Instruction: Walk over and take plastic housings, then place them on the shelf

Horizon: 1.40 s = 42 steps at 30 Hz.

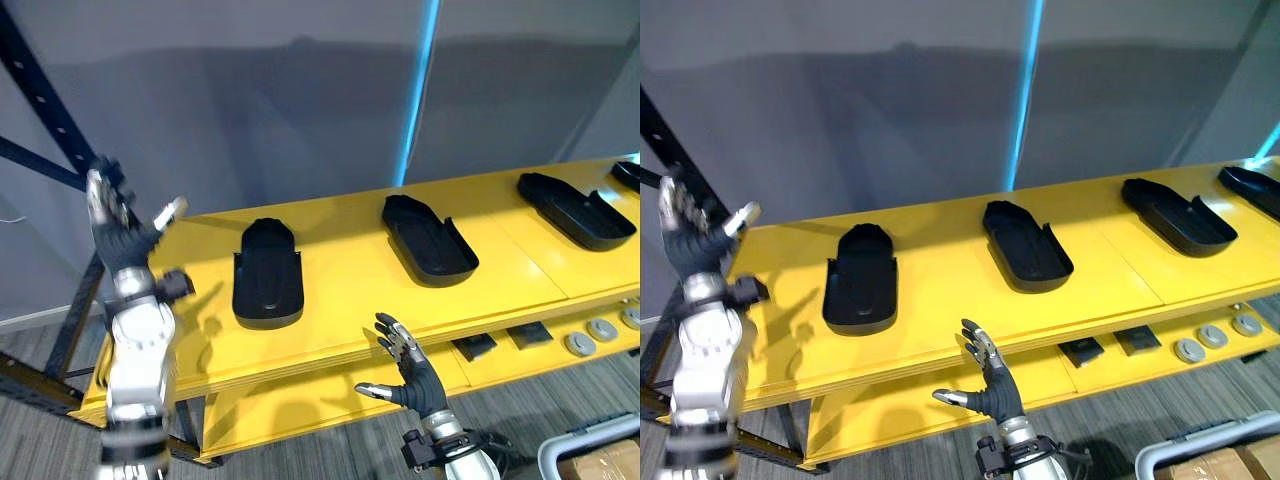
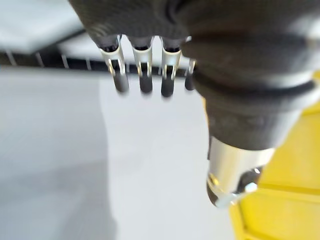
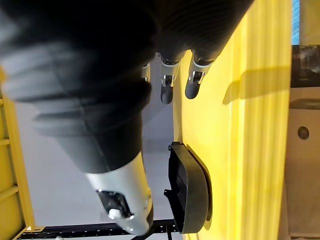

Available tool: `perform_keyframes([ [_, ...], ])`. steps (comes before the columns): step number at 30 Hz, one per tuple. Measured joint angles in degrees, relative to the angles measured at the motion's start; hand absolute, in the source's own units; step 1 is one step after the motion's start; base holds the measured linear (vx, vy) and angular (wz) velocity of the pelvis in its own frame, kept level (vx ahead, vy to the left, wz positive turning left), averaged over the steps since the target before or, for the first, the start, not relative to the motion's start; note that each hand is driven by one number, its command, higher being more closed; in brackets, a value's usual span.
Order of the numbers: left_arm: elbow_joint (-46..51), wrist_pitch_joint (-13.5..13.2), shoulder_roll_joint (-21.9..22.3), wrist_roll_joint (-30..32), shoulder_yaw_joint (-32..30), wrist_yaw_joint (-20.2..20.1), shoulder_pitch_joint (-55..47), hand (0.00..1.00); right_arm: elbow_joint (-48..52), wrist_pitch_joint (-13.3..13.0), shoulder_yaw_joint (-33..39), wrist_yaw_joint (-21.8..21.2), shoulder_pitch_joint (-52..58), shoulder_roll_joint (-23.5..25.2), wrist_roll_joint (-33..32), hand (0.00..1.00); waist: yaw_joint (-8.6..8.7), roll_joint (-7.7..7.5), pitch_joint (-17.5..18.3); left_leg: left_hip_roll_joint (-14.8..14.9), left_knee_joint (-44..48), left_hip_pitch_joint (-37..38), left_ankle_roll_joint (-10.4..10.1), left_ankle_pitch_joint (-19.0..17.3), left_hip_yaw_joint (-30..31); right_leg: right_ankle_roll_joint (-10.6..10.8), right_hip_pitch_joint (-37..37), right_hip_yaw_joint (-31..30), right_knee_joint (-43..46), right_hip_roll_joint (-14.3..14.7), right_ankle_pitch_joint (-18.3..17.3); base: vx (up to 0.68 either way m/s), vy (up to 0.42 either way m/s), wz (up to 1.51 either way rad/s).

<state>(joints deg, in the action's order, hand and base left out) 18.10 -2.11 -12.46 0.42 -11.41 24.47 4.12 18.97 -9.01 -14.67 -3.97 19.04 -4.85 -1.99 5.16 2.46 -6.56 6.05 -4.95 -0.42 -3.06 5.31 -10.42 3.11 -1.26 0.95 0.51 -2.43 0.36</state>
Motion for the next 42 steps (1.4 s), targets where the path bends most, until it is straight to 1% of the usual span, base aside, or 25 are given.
perform_keyframes([
  [2,2.34,-0.31,4.97,1.59,3.70,-0.99,-9.63,1.00,0.00,-0.90,0.25,-0.23,0.29,0.96,-0.94,0.00,-0.76,-0.01,0.32,-0.13,-0.15,-1.85,-0.36,0.11,0.71,0.13,-1.66,0.31,0.05,-0.13,-0.01,-0.07,0.027,0.11],
  [3,2.67,-0.56,5.60,1.59,5.05,-1.51,-11.23,1.00,0.00,-1.08,0.26,-0.23,0.33,1.14,-1.24,0.00,-0.82,-0.01,0.32,-0.22,-0.16,-2.44,-0.26,0.22,1.04,0.13,-2.15,0.38,0.08,-0.16,0.00,-0.06,0.029,0.12],
  [4,3.59,-1.08,6.53,1.59,7.75,-2.74,-14.02,1.00,0.00,-1.14,0.24,-0.22,0.32,1.39,-2.06,0.00,-1.10,-0.02,0.28,-0.28,-0.15,-3.39,-0.30,0.51,1.09,0.14,-3.13,0.37,0.23,-0.21,0.07,-0.04,0.024,0.06],
  [7,4.15,-3.11,7.85,1.51,12.30,-5.54,-17.33,1.00,-0.03,-1.32,-0.04,-0.21,0.33,1.37,-2.23,0.00,-1.15,0.01,-0.02,-0.59,-0.01,-4.57,-0.32,0.92,0.90,0.42,-4.43,0.09,0.29,-0.46,0.84,-0.02,0.033,-0.04],
  [8,4.14,-4.24,8.31,1.44,13.50,-6.63,-17.80,1.00,-0.03,-1.70,-0.06,-0.20,0.30,1.32,-2.24,0.00,-1.03,0.07,-0.27,-0.75,0.01,-5.03,-0.21,1.00,0.80,0.33,-4.92,0.04,0.35,-0.59,1.05,0.00,0.031,-0.05],
  [10,4.11,-5.22,8.46,1.44,13.61,-7.37,-17.46,1.00,-0.03,-2.21,-0.03,-0.11,-0.18,1.16,-2.26,0.00,-0.58,0.00,-1.18,-0.82,0.01,-5.39,0.19,1.28,0.67,0.22,-5.37,-0.06,0.45,-0.65,1.31,0.01,0.028,-0.05],
  [12,3.34,-6.19,8.39,0.88,13.57,-7.89,-16.59,1.00,-0.03,-2.50,-0.06,-0.05,-1.09,1.12,-2.26,0.00,-0.52,-0.03,-2.12,-0.82,0.03,-6.74,0.33,1.40,-0.02,0.30,-7.02,-0.53,0.83,-0.66,1.53,0.01,0.025,-0.14],
  [15,1.78,-6.24,8.05,0.77,14.38,-8.54,-13.90,1.00,-0.04,-2.82,-0.23,0.46,-2.08,0.71,-2.25,0.00,-0.54,-0.04,-3.93,-0.89,0.03,-7.16,0.44,1.46,-0.61,0.51,-7.67,-1.39,0.90,-0.68,1.71,0.03,0.020,-0.12],
  [17,0.80,-6.89,7.49,0.55,15.45,-8.77,-11.71,1.00,-0.12,-3.00,-0.37,0.76,-2.93,0.57,-2.25,0.00,-0.48,-0.08,-4.61,-0.89,0.03,-7.60,0.44,1.46,-0.84,0.52,-8.24,-1.69,0.93,-0.66,1.72,0.02,0.021,-0.08],
  [20,-1.54,-7.13,7.23,-0.42,16.84,-8.94,-8.19,1.00,-0.20,-3.03,-1.92,1.16,-4.02,0.15,-2.25,0.00,-0.28,-0.06,-5.02,-0.85,0.03,-8.09,0.44,1.45,-1.72,0.56,-9.12,-2.15,0.98,-0.63,1.81,0.01,0.014,-0.14],
  [23,-3.91,-7.28,7.15,-1.47,17.79,-9.05,-5.18,1.00,-0.33,-3.05,-2.88,1.26,-4.97,0.14,-2.25,0.00,0.59,-0.12,-6.04,-0.81,0.03,-8.05,0.40,1.39,-1.98,0.57,-9.30,-2.51,0.99,-0.57,1.82,0.00,0.010,-0.06],
  [25,-5.45,-7.27,7.14,-1.77,18.17,-9.04,-3.66,1.00,-0.78,-3.05,-2.88,1.70,-5.56,0.14,-2.25,0.00,0.64,-0.14,-6.46,-0.76,0.03,-8.07,0.33,1.33,-2.46,0.61,-9.63,-3.11,0.99,-0.49,1.97,-0.02,0.012,-0.15],
  [30,-8.10,-7.26,7.10,-2.52,19.67,-8.99,-1.30,1.00,-2.36,-3.09,-3.05,2.02,-5.85,0.11,-2.25,0.00,0.79,-0.25,-7.06,-0.60,0.02,-8.07,0.23,1.19,-3.41,0.64,-10.10,-3.95,0.96,-0.30,2.22,-0.01,0.010,-0.10],
  [42,-13.07,-7.29,7.06,-2.55,19.46,-8.38,2.91,1.00,-2.46,-3.09,-3.48,2.02,-5.69,0.16,-2.33,0.00,1.23,-0.39,-7.41,-0.51,0.02,-8.41,0.22,1.18,-4.07,0.70,-10.79,-4.78,0.91,-0.13,2.58,-0.01,0.006,-0.04],
])
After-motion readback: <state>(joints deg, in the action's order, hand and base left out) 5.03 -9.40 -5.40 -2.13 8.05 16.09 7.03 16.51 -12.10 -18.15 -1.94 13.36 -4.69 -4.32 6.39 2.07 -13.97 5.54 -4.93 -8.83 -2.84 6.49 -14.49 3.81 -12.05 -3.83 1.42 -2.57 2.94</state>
